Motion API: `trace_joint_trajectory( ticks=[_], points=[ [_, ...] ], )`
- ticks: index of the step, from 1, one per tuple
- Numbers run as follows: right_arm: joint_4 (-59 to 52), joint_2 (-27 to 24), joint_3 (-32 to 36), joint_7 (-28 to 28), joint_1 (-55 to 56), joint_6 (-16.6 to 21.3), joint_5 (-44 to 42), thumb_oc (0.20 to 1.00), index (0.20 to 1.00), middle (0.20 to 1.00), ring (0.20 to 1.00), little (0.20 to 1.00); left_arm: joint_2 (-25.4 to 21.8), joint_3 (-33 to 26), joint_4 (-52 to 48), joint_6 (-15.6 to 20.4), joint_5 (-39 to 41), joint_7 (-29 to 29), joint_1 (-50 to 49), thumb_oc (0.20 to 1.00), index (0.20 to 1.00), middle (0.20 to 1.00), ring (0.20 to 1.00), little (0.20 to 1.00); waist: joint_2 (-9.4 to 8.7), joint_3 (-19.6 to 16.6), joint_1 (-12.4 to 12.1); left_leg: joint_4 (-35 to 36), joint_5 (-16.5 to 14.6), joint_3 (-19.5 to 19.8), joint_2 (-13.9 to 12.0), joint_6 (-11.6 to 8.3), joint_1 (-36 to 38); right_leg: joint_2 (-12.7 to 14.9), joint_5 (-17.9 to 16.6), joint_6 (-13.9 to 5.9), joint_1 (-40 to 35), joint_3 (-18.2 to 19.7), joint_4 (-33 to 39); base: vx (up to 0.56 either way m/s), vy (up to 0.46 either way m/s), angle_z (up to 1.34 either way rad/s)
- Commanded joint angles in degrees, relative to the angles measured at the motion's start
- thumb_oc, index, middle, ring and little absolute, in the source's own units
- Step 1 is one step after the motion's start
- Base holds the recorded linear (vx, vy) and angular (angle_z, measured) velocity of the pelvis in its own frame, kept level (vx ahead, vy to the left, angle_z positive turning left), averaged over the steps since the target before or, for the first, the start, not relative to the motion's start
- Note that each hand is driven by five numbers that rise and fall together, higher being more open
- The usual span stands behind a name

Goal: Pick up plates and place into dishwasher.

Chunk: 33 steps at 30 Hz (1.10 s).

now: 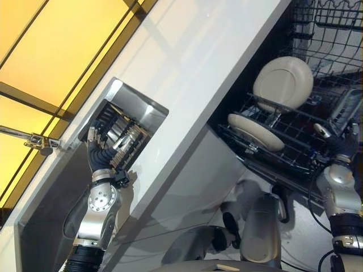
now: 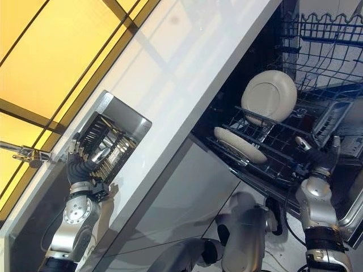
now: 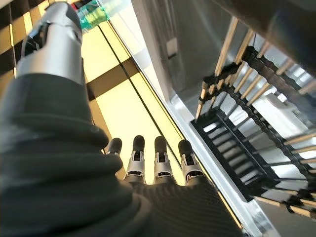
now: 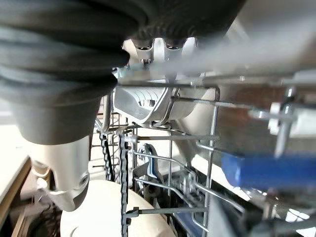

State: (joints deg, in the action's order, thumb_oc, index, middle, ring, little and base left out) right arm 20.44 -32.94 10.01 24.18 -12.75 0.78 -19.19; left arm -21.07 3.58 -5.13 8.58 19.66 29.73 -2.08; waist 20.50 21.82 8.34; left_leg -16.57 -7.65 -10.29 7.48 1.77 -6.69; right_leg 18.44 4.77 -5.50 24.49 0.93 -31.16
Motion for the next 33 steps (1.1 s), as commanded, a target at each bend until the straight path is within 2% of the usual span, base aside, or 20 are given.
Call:
trace_joint_trajectory(
  ticks=[1,14,21,29,33],
  points=[
    [-2.0,4.4,-12.3,-5.3,-12.6,0.4,3.1,1.000,1.000,1.000,1.000,1.000,-2.2,-1.1,-2.0,4.2,1.9,0.9,0.5,1.000,1.000,1.000,1.000,1.000,1.74,-0.1,-6.3,-7.2,-1.1,1.1,2.4,-0.28,-5.6,5.3,-5.0,1.44,-6.7,1.4,7.9,0.03,0.076,0.04],
    [2.8,3.6,-15.7,-2.9,-24.6,-2.8,3.6,1.000,1.000,1.000,1.000,1.000,-3.7,-0.2,-0.2,6.4,4.4,-2.0,-1.0,1.000,1.000,1.000,1.000,1.000,2.07,-1.6,-12.1,-4.2,0.1,3.9,4.2,-0.40,-5.1,8.9,-8.6,0.79,-9.2,-3.2,12.3,0.03,0.067,0.19],
    [5.1,2.8,-17.0,-2.7,-30.4,-1.8,1.8,1.000,1.000,1.000,1.000,1.000,-5.2,-0.4,0.0,7.3,5.1,-3.4,-0.6,1.000,1.000,1.000,1.000,1.000,1.75,-0.8,-14.2,-5.1,0.1,4.0,4.1,-0.69,-7.0,10.1,-9.2,0.67,-8.1,-4.8,12.1,-0.06,-0.003,0.16],
    [8.1,2.7,-19.3,-5.6,-35.0,2.3,0.7,1.000,1.000,1.000,1.000,1.000,-7.0,-0.8,-0.2,8.8,5.9,-4.5,0.7,1.000,1.000,1.000,1.000,1.000,1.68,0.3,-15.2,-6.0,0.0,3.8,3.8,-0.69,-8.6,10.3,-9.1,0.81,-6.6,-5.9,10.8,-0.09,-0.058,0.09],
    [7.5,2.3,-19.2,-2.9,-33.2,3.9,0.2,1.000,1.000,1.000,1.000,1.000,-7.3,-1.0,0.2,9.6,5.8,-5.3,1.3,1.000,1.000,1.000,1.000,1.000,0.89,1.0,-14.1,-6.5,-0.2,3.3,3.4,-0.60,-9.0,9.6,-9.3,0.94,-5.9,-5.2,10.6,-0.08,-0.075,0.01]
  ],
)
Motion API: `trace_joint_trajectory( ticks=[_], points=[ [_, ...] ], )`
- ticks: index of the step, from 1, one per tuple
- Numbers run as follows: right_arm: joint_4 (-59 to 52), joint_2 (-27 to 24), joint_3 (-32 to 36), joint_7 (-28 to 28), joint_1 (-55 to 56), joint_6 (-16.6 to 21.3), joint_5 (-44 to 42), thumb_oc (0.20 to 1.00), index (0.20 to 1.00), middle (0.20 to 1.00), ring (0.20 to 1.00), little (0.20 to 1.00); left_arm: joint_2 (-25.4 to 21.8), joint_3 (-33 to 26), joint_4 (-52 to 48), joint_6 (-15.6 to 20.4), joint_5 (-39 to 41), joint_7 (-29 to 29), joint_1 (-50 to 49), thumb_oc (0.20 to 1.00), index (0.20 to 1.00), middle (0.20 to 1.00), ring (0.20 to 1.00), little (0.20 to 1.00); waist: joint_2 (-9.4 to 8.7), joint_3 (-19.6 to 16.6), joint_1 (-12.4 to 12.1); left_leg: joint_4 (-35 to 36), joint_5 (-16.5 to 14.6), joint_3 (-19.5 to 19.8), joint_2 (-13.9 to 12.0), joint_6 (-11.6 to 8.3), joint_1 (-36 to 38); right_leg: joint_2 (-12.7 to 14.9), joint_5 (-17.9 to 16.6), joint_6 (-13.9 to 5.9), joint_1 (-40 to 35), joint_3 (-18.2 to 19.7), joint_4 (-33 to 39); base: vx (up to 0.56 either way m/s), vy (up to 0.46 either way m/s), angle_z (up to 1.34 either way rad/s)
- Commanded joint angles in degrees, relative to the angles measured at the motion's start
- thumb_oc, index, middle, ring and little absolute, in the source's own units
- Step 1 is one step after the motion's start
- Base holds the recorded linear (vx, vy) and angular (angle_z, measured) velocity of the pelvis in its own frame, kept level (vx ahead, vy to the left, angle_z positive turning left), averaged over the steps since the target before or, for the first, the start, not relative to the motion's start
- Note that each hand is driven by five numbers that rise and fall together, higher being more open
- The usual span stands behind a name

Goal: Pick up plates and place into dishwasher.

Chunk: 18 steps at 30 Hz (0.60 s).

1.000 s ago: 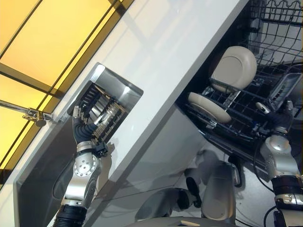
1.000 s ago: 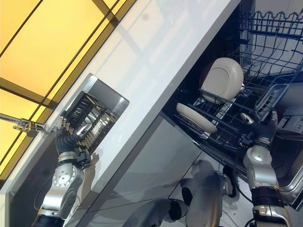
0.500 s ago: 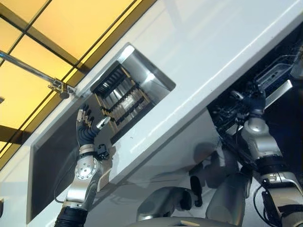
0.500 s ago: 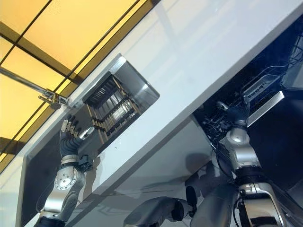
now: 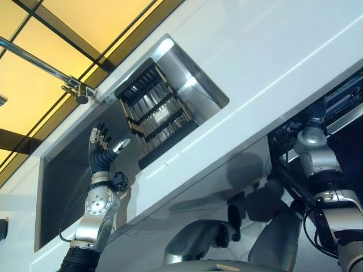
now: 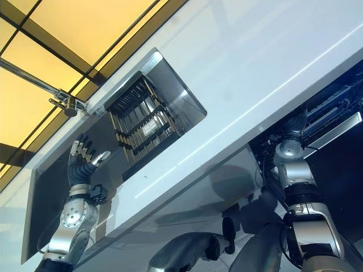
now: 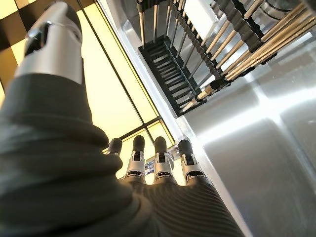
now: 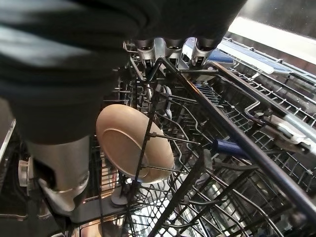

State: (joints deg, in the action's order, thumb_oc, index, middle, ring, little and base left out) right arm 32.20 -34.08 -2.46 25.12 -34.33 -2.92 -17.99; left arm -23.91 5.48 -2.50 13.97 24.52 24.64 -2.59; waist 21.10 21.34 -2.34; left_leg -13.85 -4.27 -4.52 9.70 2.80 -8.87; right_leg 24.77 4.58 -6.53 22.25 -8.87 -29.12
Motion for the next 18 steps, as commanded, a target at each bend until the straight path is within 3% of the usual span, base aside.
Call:
trace_joint_trajectory(
  ticks=[1,8,12,15,18],
  points=[
    [-4.9,3.4,-6.4,-3.1,-10.5,7.7,-0.7,1.000,1.000,1.000,1.000,1.000,-4.3,-2.9,-2.6,4.3,0.6,-0.1,2.0,1.000,1.000,1.000,1.000,1.000,0.01,1.7,-3.0,-9.2,-3.6,-2.5,1.0,-1.58,-6.8,3.1,-9.2,2.00,-3.5,4.8,8.6,-0.06,-0.072,0.00],
    [-10.8,0.8,-3.3,-4.5,-2.0,4.7,-0.1,1.000,1.000,1.000,1.000,1.000,-4.1,-3.8,-2.7,4.4,-1.0,0.9,3.6,1.000,1.000,1.000,1.000,1.000,-2.34,3.5,1.4,-6.9,-3.4,-4.6,-0.4,-1.13,-5.8,1.6,-12.3,1.13,-2.1,6.6,11.9,-0.04,-0.056,-0.13],
    [-11.9,-0.1,-0.3,-3.3,1.6,4.3,0.1,1.000,1.000,1.000,1.000,1.000,-4.0,-4.2,-3.0,2.9,-1.9,2.0,4.3,1.000,1.000,1.000,1.000,1.000,-2.92,4.2,2.8,-4.7,-2.8,-6.3,-1.7,-0.41,-4.0,0.0,-11.0,1.27,-1.4,5.3,9.1,0.02,0.004,-0.51],
    [-13.6,-0.7,2.1,-1.8,4.8,4.7,0.4,1.000,1.000,1.000,1.000,1.000,-3.7,-5.2,-4.0,1.4,-3.6,1.9,3.7,1.000,1.000,1.000,1.000,1.000,-3.13,4.8,3.2,-4.9,-2.7,-8.6,-3.3,1.01,-3.5,-3.3,-4.9,2.36,0.6,2.6,-2.7,-0.05,0.000,-0.46],
    [-15.5,0.5,5.1,1.3,10.2,8.6,-0.3,1.000,1.000,1.000,1.000,1.000,-4.4,-5.7,-4.9,-0.1,-5.2,2.7,4.3,1.000,1.000,1.000,1.000,1.000,-4.37,5.5,3.7,-5.9,-2.5,-9.6,-4.2,1.86,-4.0,-6.8,0.2,3.41,2.1,0.3,-13.3,-0.11,-0.140,-0.39]
  ],
)
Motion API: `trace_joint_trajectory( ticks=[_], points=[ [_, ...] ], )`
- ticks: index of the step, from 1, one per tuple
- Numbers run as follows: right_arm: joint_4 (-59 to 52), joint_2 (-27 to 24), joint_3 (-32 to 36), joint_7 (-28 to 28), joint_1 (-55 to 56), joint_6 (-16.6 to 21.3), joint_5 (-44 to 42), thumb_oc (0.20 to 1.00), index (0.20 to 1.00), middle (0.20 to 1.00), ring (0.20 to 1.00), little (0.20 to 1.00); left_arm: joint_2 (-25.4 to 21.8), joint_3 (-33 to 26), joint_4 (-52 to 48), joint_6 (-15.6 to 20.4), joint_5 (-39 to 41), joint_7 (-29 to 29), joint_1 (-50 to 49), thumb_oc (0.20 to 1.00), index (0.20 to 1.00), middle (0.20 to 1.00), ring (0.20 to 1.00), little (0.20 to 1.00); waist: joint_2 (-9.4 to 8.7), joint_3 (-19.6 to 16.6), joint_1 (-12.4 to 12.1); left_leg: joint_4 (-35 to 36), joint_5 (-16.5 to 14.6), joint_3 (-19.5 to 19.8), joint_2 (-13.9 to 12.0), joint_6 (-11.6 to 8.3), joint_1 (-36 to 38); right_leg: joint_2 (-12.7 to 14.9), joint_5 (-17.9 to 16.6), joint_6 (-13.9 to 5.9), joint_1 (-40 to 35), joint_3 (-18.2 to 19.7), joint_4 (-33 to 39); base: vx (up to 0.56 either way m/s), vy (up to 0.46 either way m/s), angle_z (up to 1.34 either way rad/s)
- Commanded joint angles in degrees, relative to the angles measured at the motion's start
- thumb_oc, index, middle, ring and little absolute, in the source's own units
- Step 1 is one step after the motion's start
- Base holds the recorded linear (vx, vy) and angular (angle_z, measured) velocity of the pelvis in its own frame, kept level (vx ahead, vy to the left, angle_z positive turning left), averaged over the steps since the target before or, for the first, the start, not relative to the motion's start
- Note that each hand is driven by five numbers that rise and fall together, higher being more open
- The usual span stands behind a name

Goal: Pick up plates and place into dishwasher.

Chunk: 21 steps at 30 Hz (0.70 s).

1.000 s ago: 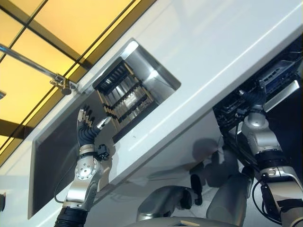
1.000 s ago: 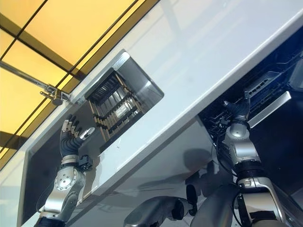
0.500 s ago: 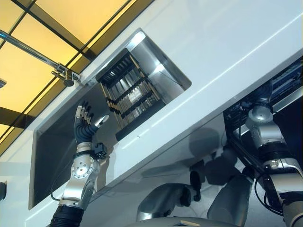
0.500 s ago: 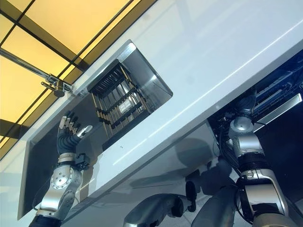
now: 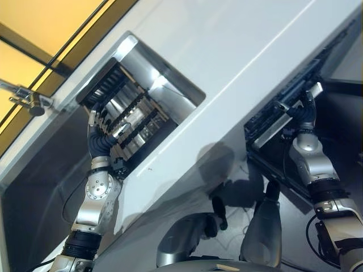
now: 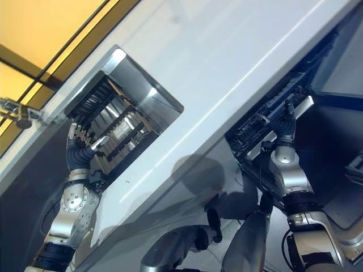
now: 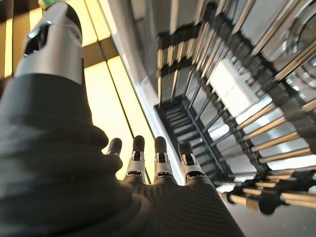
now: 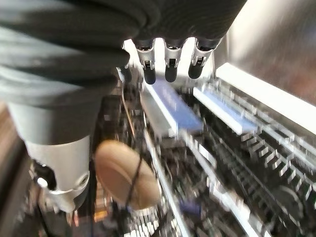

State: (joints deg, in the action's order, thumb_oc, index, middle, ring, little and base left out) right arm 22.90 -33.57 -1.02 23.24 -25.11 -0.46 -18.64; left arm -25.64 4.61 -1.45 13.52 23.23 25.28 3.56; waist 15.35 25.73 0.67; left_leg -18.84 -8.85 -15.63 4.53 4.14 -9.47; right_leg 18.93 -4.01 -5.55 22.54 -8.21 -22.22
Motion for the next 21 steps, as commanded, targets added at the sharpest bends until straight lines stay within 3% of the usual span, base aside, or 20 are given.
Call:
trace_joint_trajectory(
  ticks=[1,4,11,21],
  points=[
    [-6.9,0.3,4.6,3.6,2.8,7.0,-0.1,1.000,1.000,1.000,1.000,1.000,-2.8,-5.0,-5.8,0.3,-4.4,2.2,-1.7,1.000,1.000,1.000,1.000,1.000,0.89,1.2,0.8,-0.8,2.2,1.4,0.8,0.54,-3.3,-1.5,9.8,2.71,1.8,-1.6,-21.3,-0.09,-0.191,-0.19],
    [-8.8,0.5,6.1,5.6,5.3,8.5,-0.5,1.000,1.000,1.000,1.000,1.000,-2.5,-4.6,-5.2,0.3,-6.1,3.5,-0.3,1.000,1.000,1.000,1.000,1.000,-0.19,1.9,1.2,0.1,3.1,0.4,0.1,-0.41,-3.1,-1.6,10.8,3.13,0.7,-5.2,-16.9,-0.12,-0.167,-0.17],
    [-8.8,0.9,5.9,11.8,3.3,9.5,-0.5,1.000,1.000,1.000,1.000,1.000,-2.9,-2.0,-2.8,0.3,-6.5,7.1,5.2,1.000,1.000,1.000,1.000,1.000,0.37,3.6,4.7,5.0,6.0,-0.1,-0.9,-2.13,-2.6,-7.9,12.3,3.44,1.9,-2.4,-11.8,-0.18,-0.117,-0.42],
    [-9.7,8.4,4.9,23.7,14.5,14.6,-0.7,1.000,1.000,1.000,1.000,1.000,-0.9,0.3,-1.2,0.8,-8.4,11.0,6.4,1.000,1.000,1.000,1.000,1.000,-0.94,1.0,8.0,9.9,7.3,-0.3,-1.8,-2.63,0.8,-12.0,10.2,4.11,-1.3,0.6,-3.0,-0.09,-0.086,-0.32]
  ],
)
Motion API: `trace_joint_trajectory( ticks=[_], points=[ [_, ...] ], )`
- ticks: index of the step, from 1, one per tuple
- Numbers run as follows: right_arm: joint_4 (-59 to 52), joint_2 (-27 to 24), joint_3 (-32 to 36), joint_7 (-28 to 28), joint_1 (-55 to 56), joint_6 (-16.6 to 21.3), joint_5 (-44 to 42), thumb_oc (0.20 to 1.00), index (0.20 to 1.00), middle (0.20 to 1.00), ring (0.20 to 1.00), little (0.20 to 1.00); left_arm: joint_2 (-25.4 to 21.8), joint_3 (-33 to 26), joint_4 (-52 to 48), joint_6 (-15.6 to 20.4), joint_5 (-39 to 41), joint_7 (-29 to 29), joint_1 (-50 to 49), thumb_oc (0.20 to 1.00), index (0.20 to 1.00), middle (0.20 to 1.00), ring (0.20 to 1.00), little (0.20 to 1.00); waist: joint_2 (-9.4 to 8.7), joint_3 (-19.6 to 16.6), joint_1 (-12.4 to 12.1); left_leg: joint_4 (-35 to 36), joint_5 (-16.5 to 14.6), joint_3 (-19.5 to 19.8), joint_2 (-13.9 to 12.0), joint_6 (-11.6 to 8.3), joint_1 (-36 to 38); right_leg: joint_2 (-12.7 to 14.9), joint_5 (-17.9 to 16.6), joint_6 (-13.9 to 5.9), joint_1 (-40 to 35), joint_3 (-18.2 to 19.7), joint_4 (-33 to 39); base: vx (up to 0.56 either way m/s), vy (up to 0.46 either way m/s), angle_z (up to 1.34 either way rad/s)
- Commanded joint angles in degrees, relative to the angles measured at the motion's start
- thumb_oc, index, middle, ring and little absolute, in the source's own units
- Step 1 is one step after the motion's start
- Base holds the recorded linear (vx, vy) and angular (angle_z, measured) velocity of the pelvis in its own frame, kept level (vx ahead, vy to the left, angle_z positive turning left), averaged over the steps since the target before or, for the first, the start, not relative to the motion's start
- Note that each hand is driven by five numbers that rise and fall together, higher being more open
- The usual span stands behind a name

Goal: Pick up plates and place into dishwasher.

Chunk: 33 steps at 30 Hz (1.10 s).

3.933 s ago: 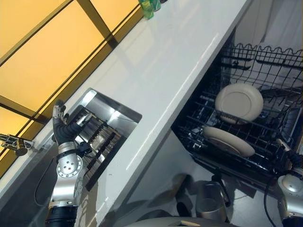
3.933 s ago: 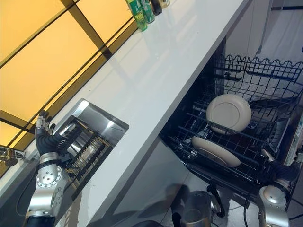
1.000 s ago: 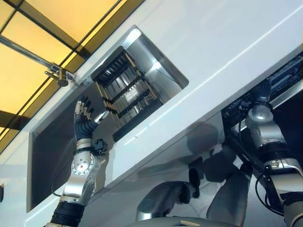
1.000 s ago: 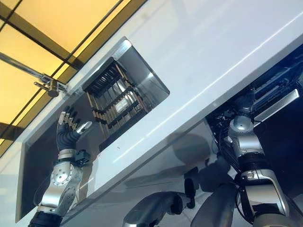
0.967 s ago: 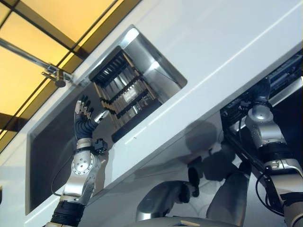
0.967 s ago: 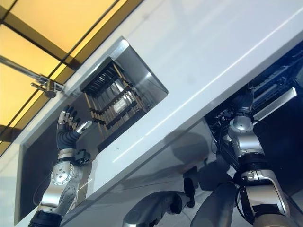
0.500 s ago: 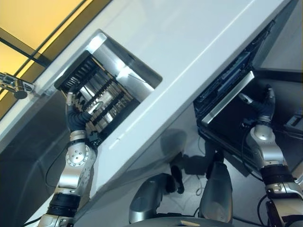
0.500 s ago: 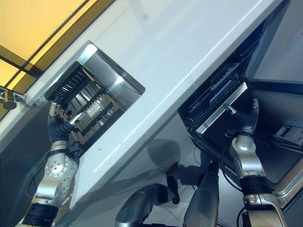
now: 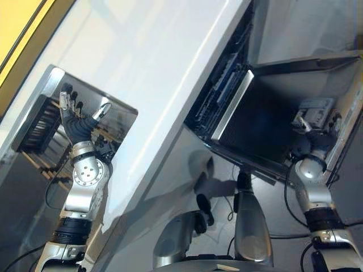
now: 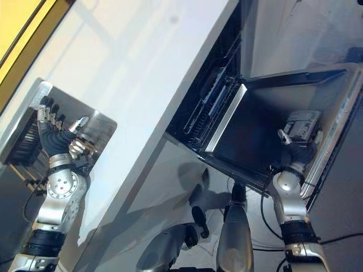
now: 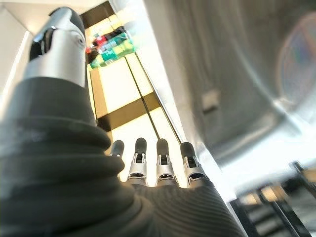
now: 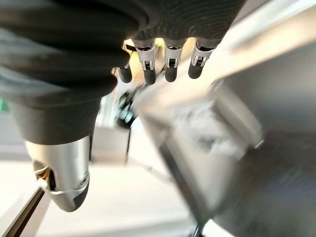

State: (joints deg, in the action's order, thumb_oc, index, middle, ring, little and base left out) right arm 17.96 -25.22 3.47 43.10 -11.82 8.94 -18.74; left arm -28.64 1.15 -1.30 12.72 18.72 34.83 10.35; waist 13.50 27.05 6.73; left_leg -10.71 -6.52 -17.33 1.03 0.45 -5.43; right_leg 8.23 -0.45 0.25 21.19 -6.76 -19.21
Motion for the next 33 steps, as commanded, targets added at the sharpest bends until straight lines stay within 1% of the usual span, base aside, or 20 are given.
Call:
trace_joint_trajectory(
  ticks=[1,3,6,7,8,9,11,12,13,14,16,18,19,22,23,24,28,29,30,33],
  points=[
    [-4.6,0.6,0.4,3.9,1.8,5.8,-1.6,1.000,1.000,1.000,1.000,1.000,2.4,3.8,-1.1,1.6,-4.3,1.4,-0.3,1.000,1.000,1.000,1.000,1.000,0.74,-0.7,2.2,1.9,4.9,1.3,1.5,1.00,-2.9,-1.4,6.6,-1.68,-0.4,-0.8,-5.3,-0.04,-0.064,-0.15],
    [-4.4,1.7,0.3,4.4,3.1,6.9,-1.6,1.000,1.000,1.000,1.000,1.000,2.5,3.9,-0.9,1.5,-4.2,1.6,-0.3,1.000,1.000,1.000,1.000,1.000,0.58,-1.2,2.7,1.4,4.6,0.9,1.1,0.85,-2.6,-1.5,6.5,-1.45,-1.1,-0.6,-4.4,-0.02,-0.034,-0.07],
    [-5.0,2.9,1.2,7.8,5.2,7.7,-0.8,1.000,1.000,1.000,1.000,1.000,3.2,3.4,-0.9,1.5,-4.3,1.6,-1.4,1.000,1.000,1.000,1.000,1.000,0.14,-1.9,3.4,-2.0,3.0,0.9,0.4,0.60,-3.0,-1.4,6.2,-1.04,-2.1,0.0,-3.3,0.03,-0.004,-0.16],
    [-5.2,3.1,1.4,8.2,5.9,7.7,-0.1,1.000,1.000,1.000,1.000,1.000,3.3,3.1,-1.0,1.5,-4.2,1.7,-2.2,1.000,1.000,1.000,1.000,1.000,-0.12,-2.2,3.3,-3.7,2.4,2.4,0.5,0.49,-3.6,-1.5,6.0,-0.84,-2.1,0.7,-3.2,0.15,0.057,-0.13],
    [-5.2,3.7,1.3,8.6,6.6,7.2,1.5,1.000,1.000,1.000,1.000,1.000,4.0,2.4,-1.2,1.4,-4.3,2.4,-4.4,1.000,1.000,1.000,1.000,1.000,-0.74,-2.4,2.7,-7.2,1.3,6.9,1.6,0.30,-4.8,-2.0,5.5,-0.47,-2.3,2.9,-2.9,0.20,0.086,-0.18],
    [-5.4,4.0,1.1,9.2,7.0,6.8,2.3,1.000,1.000,1.000,1.000,1.000,4.4,1.9,-1.5,1.4,-4.4,2.6,-5.7,1.000,1.000,1.000,1.000,1.000,-1.03,-2.5,2.2,-8.5,1.0,9.2,2.0,0.22,-5.5,-2.3,5.2,-0.33,-2.3,4.1,-2.6,0.25,0.113,-0.40],
    [-6.6,5.0,0.7,10.2,8.6,6.5,4.5,1.000,1.000,1.000,1.000,1.000,4.9,0.0,-2.6,1.7,-4.7,3.1,-9.2,1.000,1.000,1.000,1.000,1.000,-1.90,-3.2,1.2,-8.1,1.1,14.1,1.6,0.30,-6.5,-3.8,4.5,-0.40,-2.2,7.4,-1.5,0.18,0.131,-0.76],
    [-6.9,5.1,0.4,11.2,9.1,6.5,5.0,1.000,1.000,1.000,1.000,1.000,4.6,-0.6,-2.9,1.9,-4.5,2.9,-9.9,1.000,1.000,1.000,1.000,1.000,-2.07,-3.4,0.9,-6.6,1.9,15.4,1.0,0.16,-6.6,-4.2,4.3,-0.53,-1.9,8.4,-1.2,0.11,0.150,-1.07],
    [-7.0,5.1,0.5,11.7,9.7,6.9,5.3,1.000,1.000,1.000,1.000,1.000,4.4,-0.7,-2.9,2.0,-4.3,2.8,-10.1,1.000,1.000,1.000,1.000,1.000,-2.28,-3.4,0.9,-6.2,2.2,15.6,0.3,-0.07,-6.8,-4.2,4.3,-0.59,-1.7,9.0,-1.1,0.04,0.163,-1.10],
    [-6.6,5.1,0.8,12.5,9.9,7.3,5.0,1.000,1.000,1.000,1.000,1.000,4.2,-1.2,-2.7,2.3,-4.3,2.2,-10.0,1.000,1.000,1.000,1.000,1.000,-2.61,-3.4,1.0,-6.2,1.8,15.4,0.4,0.01,-6.8,-3.8,4.0,-0.92,-1.4,9.3,-0.4,-0.01,0.174,-1.06],
    [-6.4,4.8,1.1,16.3,10.0,7.5,3.8,1.000,1.000,1.000,1.000,1.000,3.7,-0.7,-2.0,2.0,-4.0,1.3,-8.2,1.000,1.000,1.000,1.000,1.000,-2.18,-2.9,1.5,-5.1,2.5,13.7,0.1,-0.21,-7.6,-3.0,3.8,-1.54,-0.3,9.2,-0.7,-0.04,0.271,-0.97],
    [-4.6,5.1,1.6,18.5,9.4,7.2,1.5,1.000,1.000,1.000,1.000,1.000,3.6,-0.4,-1.5,1.1,-3.8,0.8,-6.9,1.000,1.000,1.000,1.000,1.000,-1.70,-2.7,1.6,-4.7,2.4,13.4,1.1,0.19,-7.8,-1.8,3.6,-2.40,0.8,9.8,-1.4,0.04,0.320,-0.56],
    [-3.8,5.4,1.9,19.2,9.6,6.9,0.5,1.000,1.000,1.000,1.000,1.000,3.9,-0.2,-1.1,0.6,-3.6,1.1,-6.1,1.000,1.000,1.000,1.000,1.000,-1.12,-2.7,2.2,-4.5,2.2,12.5,1.7,0.52,-7.7,-1.0,3.4,-2.99,1.6,10.0,-2.0,0.10,0.335,-0.23],
    [-2.3,5.7,2.5,19.5,11.0,6.7,-1.4,1.000,1.000,1.000,1.000,1.000,4.0,-0.7,-1.1,-0.7,-3.1,1.3,-5.4,1.000,1.000,1.000,1.000,1.000,0.13,-2.6,2.8,-5.2,1.4,11.7,3.3,1.34,-8.0,-0.2,3.6,-3.69,2.7,11.6,-3.4,0.10,0.312,-0.11],
    [-0.7,6.2,3.3,19.0,11.7,7.4,-3.5,1.000,1.000,1.000,1.000,1.000,4.4,-0.9,-1.0,-0.8,-3.0,0.9,-5.3,1.000,1.000,1.000,1.000,1.000,1.02,-2.4,3.4,-5.9,1.0,11.1,4.2,1.73,-8.4,0.5,3.3,-3.91,3.5,12.1,-4.0,0.05,0.234,-0.14],
    [0.1,6.4,3.7,18.5,11.9,7.9,-3.9,1.000,1.000,1.000,1.000,1.000,4.7,-0.9,-0.9,-0.7,-3.2,0.6,-5.3,1.000,1.000,1.000,1.000,1.000,1.36,-2.3,3.4,-6.4,0.7,10.8,4.6,1.90,-8.7,0.8,3.2,-4.00,3.9,12.4,-4.4,0.06,0.278,-0.16],
    [4.6,6.6,4.4,12.6,11.0,13.9,-10.0,1.000,1.000,1.000,1.000,1.000,5.5,-0.3,-0.4,-0.8,-2.9,-0.5,-4.7,1.000,1.000,1.000,1.000,1.000,3.39,-0.9,3.6,-9.4,-1.1,10.1,6.4,2.66,-10.6,2.6,3.1,-3.68,5.3,13.5,-5.9,0.02,0.141,-0.10],
    [6.0,6.4,4.4,9.9,10.3,16.5,-14.5,1.000,1.000,1.000,1.000,1.000,5.5,0.2,0.1,-0.6,-2.8,-0.4,-4.2,1.000,1.000,1.000,1.000,1.000,3.99,-0.2,3.7,-10.8,-2.0,9.9,6.8,2.79,-11.4,3.2,3.8,-3.52,6.1,13.7,-7.1,-0.05,0.096,-0.08],
    [6.8,6.2,4.4,8.6,9.6,17.8,-17.2,1.000,1.000,1.000,1.000,1.000,5.5,0.4,0.4,-0.5,-2.8,-0.2,-3.8,1.000,1.000,1.000,1.000,1.000,4.37,0.0,3.6,-11.1,-1.8,9.7,6.9,2.84,-12.1,3.5,3.3,-3.36,6.7,13.9,-7.1,-0.07,0.088,-0.10],
    [8.8,5.9,5.6,6.1,6.5,21.7,-20.0,1.000,1.000,1.000,1.000,1.000,6.1,1.7,0.7,0.0,-2.8,0.3,-3.3,1.000,1.000,1.000,1.000,1.000,6.55,1.3,3.4,-13.6,-3.0,9.4,7.7,3.15,-14.3,4.3,5.1,-2.96,9.2,14.1,-10.8,-0.05,0.050,-0.05]
  ],
)
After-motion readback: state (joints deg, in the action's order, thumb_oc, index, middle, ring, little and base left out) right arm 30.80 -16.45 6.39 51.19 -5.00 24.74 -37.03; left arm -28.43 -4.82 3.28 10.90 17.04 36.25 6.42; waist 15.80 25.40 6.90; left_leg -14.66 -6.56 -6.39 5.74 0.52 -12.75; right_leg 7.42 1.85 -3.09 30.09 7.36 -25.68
